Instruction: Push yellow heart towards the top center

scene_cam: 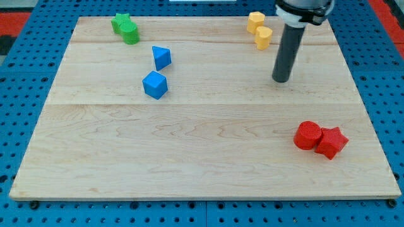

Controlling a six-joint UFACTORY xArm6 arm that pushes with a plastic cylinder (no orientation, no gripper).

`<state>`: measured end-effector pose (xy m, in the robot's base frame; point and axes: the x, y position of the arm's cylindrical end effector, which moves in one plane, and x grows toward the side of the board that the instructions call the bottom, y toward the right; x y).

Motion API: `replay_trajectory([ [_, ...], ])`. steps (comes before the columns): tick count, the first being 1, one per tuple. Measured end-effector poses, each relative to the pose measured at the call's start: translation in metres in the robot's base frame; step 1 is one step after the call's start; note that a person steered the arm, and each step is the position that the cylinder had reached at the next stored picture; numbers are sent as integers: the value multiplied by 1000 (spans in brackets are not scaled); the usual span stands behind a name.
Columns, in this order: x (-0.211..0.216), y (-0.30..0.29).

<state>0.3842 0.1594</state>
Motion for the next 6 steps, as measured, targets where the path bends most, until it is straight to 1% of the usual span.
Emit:
replay_trajectory([
  [1, -52, 0],
  [2, -84, 3],
  [3, -87, 9],
  [4, -105, 9],
  [5, -110, -21],
  [6, -117, -69],
])
